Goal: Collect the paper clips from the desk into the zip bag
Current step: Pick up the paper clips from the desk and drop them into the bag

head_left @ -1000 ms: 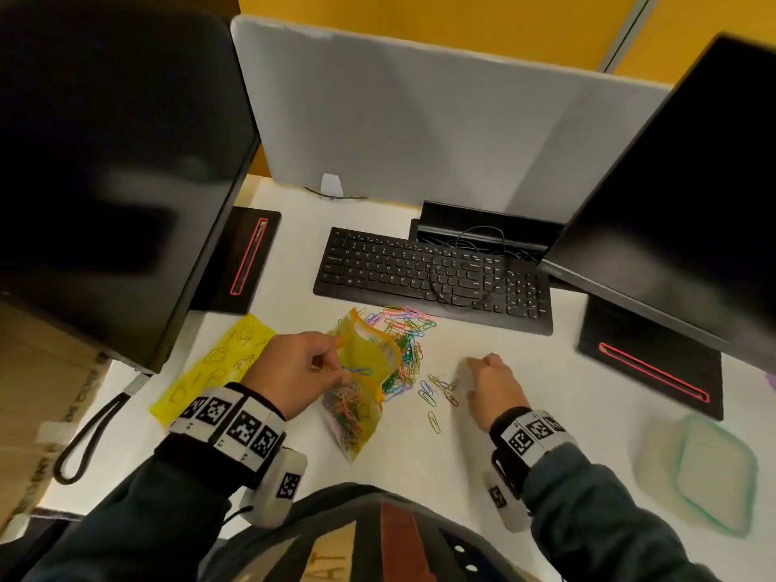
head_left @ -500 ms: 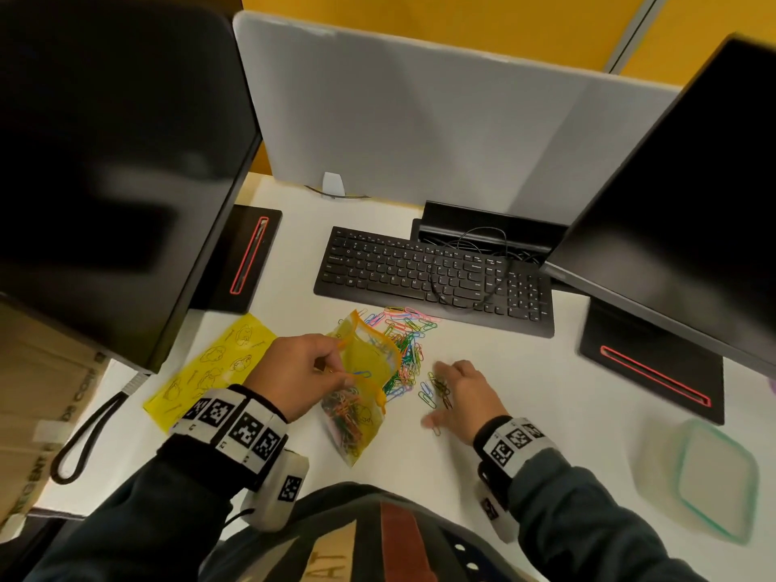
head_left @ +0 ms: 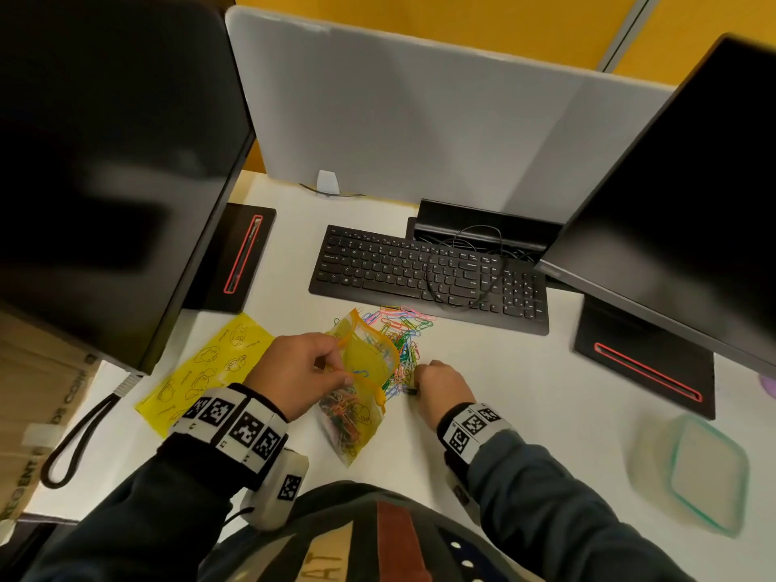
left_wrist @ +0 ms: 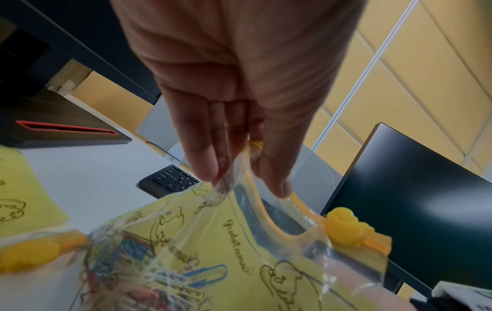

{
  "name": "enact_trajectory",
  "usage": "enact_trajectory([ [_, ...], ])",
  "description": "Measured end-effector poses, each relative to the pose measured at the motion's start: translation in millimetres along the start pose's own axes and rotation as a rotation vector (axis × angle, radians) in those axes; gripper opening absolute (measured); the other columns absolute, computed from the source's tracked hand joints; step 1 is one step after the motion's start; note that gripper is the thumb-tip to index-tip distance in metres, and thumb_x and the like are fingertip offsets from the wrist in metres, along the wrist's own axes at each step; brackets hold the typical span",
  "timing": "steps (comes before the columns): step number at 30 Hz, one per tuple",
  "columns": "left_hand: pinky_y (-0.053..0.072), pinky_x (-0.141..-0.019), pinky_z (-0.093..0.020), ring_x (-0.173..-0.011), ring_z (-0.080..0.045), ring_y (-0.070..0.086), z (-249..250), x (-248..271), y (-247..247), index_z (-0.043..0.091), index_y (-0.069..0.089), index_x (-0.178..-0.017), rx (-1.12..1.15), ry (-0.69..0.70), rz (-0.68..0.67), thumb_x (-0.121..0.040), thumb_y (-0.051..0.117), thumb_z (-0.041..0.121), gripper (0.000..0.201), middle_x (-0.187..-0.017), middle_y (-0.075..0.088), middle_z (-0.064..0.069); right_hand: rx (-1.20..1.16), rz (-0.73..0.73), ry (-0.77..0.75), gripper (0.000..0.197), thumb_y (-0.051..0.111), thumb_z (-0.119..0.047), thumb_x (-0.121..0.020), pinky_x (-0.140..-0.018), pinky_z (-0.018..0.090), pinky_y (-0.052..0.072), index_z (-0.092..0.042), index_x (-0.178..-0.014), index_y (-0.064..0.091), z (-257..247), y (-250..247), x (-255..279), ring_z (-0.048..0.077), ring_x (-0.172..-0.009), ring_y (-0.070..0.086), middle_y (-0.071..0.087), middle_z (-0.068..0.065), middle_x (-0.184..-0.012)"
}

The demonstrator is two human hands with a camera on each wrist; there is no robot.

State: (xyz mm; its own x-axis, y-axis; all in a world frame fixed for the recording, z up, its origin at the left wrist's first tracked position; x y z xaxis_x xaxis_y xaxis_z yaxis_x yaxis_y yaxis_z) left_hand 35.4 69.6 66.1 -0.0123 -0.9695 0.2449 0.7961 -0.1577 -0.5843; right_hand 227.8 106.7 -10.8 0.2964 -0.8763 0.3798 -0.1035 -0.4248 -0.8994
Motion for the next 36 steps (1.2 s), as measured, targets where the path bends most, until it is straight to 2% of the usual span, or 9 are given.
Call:
enact_trajectory([
  [8, 0.048, -0.093, -0.032, -0.116, -0.009, 0.055, -0.4, -0.8, -0.1, 0.02, 0.062, -0.061, 0.0, 0.002, -0.007, -0.068, 0.077, 0.015, 0.018, -0.114, 0.067, -0.005, -0.065, -0.021, 0.037, 0.023, 0.044, -0.004, -0.091, -0.086, 0.03, 0.046, -0.006, -0.106, 0.061, 5.3, -7.7, 3.3, 0.03, -0.101, 0.059, 0.064, 0.015, -0.108],
  [12, 0.046, -0.089, -0.026, -0.114, -0.009, 0.056, -1.8, -1.6, 1.4, 0.019, 0.063, -0.062, -0.017, -0.007, 0.001, -0.068, 0.077, 0.016, 0.016, -0.116, 0.066, -0.005, -0.532, 0.179, 0.162, 0.014, 0.06, 0.0, -0.08, -0.068, 0.023, 0.049, -0.012, -0.077, 0.066, 16.6, -52.6, 4.3, 0.02, -0.066, 0.058, 0.065, 0.011, -0.079],
  [16, 0.044, -0.085, -0.023, -0.114, -0.007, 0.054, 0.4, -4.9, 4.6, 0.015, 0.065, -0.064, -0.029, 0.005, 0.001, -0.067, 0.078, 0.016, 0.014, -0.098, 0.071, -0.004, -0.918, 0.114, -0.013, 0.014, 0.067, 0.005, -0.076, -0.066, 0.041, 0.058, -0.009, -0.075, 0.064, -15.7, -96.9, 6.7, 0.024, -0.057, 0.061, 0.062, 0.015, -0.068],
  [18, 0.046, -0.085, -0.024, -0.113, -0.007, 0.055, 1.8, -5.7, 5.3, 0.013, 0.066, -0.065, -0.026, 0.004, -0.003, -0.067, 0.079, 0.016, 0.013, -0.093, 0.07, -0.002, -0.768, 0.045, -0.107, 0.012, 0.07, 0.0, -0.076, -0.069, 0.037, 0.056, -0.007, -0.085, 0.069, -38.8, -102.3, 6.3, 0.022, -0.065, 0.062, 0.068, 0.019, -0.077],
  [23, 0.048, -0.087, -0.027, -0.113, -0.008, 0.055, 2.9, -3.3, 3.9, 0.014, 0.066, -0.064, -0.031, 0.017, -0.008, -0.068, 0.078, 0.015, 0.013, -0.095, 0.071, -0.003, -0.647, 0.135, -0.087, 0.032, 0.077, -0.017, -0.073, -0.073, 0.022, 0.045, -0.018, -0.104, 0.069, -25.8, -94.2, 8.0, 0.001, -0.067, 0.052, 0.064, -0.007, -0.093],
  [26, 0.048, -0.087, -0.027, -0.114, -0.007, 0.055, 2.0, -2.3, 2.8, 0.013, 0.066, -0.065, -0.039, 0.026, 0.008, -0.068, 0.077, 0.015, 0.012, -0.105, 0.07, -0.004, -0.486, 0.118, 0.067, 0.034, 0.074, -0.012, -0.075, -0.076, 0.025, 0.045, -0.017, -0.107, 0.065, 16.8, -64.9, 14.9, 0.016, -0.08, 0.058, 0.063, 0.001, -0.093],
  [28, 0.051, -0.087, -0.031, -0.113, -0.008, 0.056, 2.3, -1.9, 3.3, 0.014, 0.065, -0.064, -0.038, 0.032, -0.003, -0.068, 0.077, 0.016, 0.013, -0.102, 0.071, -0.003, -0.295, -0.026, 0.12, 0.046, 0.069, -0.007, -0.078, -0.086, 0.027, 0.044, -0.015, -0.122, 0.057, 37.1, -32.7, 20.3, 0.025, -0.097, 0.059, 0.059, 0.009, -0.113],
  [31, 0.052, -0.084, -0.036, -0.11, -0.011, 0.059, 2.7, -1.6, 2.9, 0.014, 0.063, -0.062, -0.041, 0.034, -0.017, -0.068, 0.078, 0.017, 0.016, -0.091, 0.071, 0.0, -0.209, -0.058, 0.08, 0.056, 0.056, -0.002, -0.084, -0.098, 0.031, 0.041, -0.016, -0.137, 0.043, 45.8, -9.4, 21.9, 0.03, -0.115, 0.051, 0.045, 0.011, -0.13],
  [36, 0.051, -0.087, -0.037, -0.107, -0.014, 0.059, 5.1, 0.3, -0.3, 0.014, 0.065, -0.064, -0.06, 0.033, -0.01, -0.068, 0.078, 0.017, 0.014, -0.09, 0.071, -0.004, -0.086, -0.087, 0.013, 0.051, 0.045, -0.009, -0.091, -0.099, 0.035, 0.041, -0.023, -0.139, 0.038, 38.8, -0.9, 11.7, 0.031, -0.118, 0.044, 0.041, 0.011, -0.128],
])
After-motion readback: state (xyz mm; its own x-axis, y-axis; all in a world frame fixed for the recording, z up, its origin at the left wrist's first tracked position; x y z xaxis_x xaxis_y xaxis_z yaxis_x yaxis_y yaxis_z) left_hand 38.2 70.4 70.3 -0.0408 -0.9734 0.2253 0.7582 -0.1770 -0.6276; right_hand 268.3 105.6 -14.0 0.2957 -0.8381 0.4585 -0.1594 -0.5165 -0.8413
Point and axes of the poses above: each hand's wrist, its own x-axis away from the middle knuckle, its own y-axis out of the palm, z = x × y, the point moved 5 cm from there along -x, towards the middle knuckle
